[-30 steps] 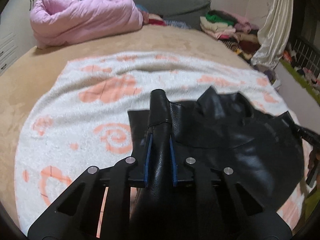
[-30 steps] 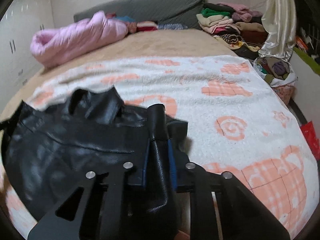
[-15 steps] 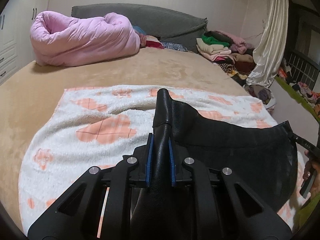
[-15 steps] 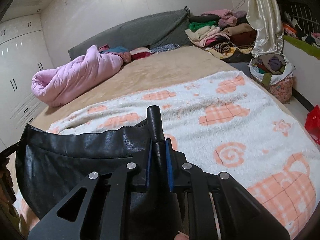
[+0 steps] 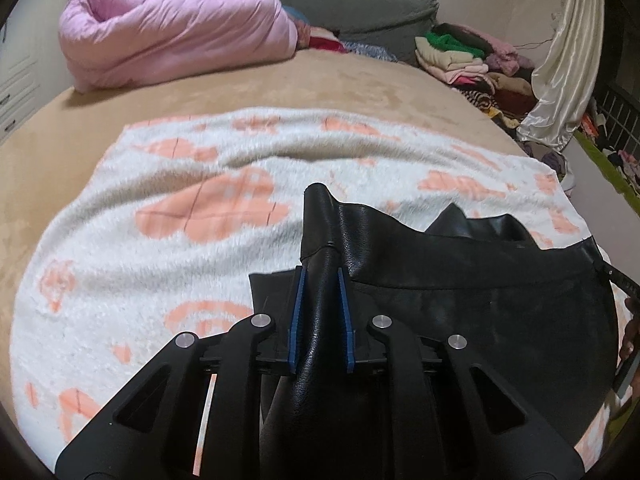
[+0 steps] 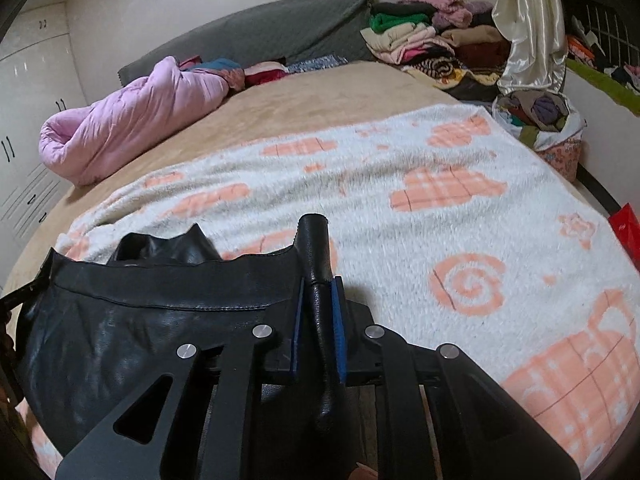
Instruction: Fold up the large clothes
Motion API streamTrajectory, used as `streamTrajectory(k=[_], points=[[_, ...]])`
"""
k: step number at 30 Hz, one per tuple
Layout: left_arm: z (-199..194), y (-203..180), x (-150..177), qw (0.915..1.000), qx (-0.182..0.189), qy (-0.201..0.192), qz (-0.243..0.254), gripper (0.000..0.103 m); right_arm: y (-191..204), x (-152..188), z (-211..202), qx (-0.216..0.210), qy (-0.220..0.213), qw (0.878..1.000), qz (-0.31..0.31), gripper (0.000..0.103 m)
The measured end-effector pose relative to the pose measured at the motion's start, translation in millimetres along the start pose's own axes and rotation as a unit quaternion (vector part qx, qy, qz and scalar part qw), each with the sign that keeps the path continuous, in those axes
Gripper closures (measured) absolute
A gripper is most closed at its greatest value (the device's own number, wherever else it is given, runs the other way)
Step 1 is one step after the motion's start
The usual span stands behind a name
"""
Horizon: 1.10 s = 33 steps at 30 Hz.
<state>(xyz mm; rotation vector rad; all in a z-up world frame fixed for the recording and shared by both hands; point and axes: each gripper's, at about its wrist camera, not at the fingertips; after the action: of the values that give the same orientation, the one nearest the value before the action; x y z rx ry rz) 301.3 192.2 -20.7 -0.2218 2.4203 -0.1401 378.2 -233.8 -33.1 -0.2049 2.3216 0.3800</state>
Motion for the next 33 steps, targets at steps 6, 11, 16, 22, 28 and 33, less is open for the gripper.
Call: streamTrajectory(k=[6, 11, 16, 22, 28, 33], points=[[7, 3, 6, 0.9999, -0.005, 0.012, -0.005, 0.09, -3, 5, 10, 0.004, 0.023, 1.0, 0.005, 0.087], [9, 3, 8, 0.9998, -0.009, 0.018, -0.008, 0.086, -8, 8, 16, 0.004, 0.035, 0.999, 0.016, 0.085], [8, 4, 8, 0.9996, -0.018, 0.018, -0.012, 0.076, -10, 10, 17, 0.001, 0.046, 0.999, 0.025, 0.08], [2, 4, 9, 0.9993, -0.032, 0.017, -0.009, 0.066, -15, 13, 16, 0.012, 0.064, 0.997, 0.036, 0.051], [-7, 5, 9, 0.999, -0.039, 0.016, -0.014, 0.038, -17, 12, 3, 0.0, 0.065, 0.997, 0.04, 0.027], [-25, 4, 11, 0.9992, -0.037, 0.005, -0.015, 0.024, -11, 15, -16, -0.011, 0.057, 0.998, 0.031, 0.01]])
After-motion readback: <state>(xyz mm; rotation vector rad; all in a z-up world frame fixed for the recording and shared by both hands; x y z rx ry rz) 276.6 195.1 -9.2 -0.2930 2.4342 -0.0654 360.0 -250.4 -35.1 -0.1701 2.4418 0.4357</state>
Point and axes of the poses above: each gripper's, at about its wrist camera, not at the fingertips, and z roughly the way its jaws point, y to its left, x to its underside, and after that the axes turned 4 degrees about y, right-handed
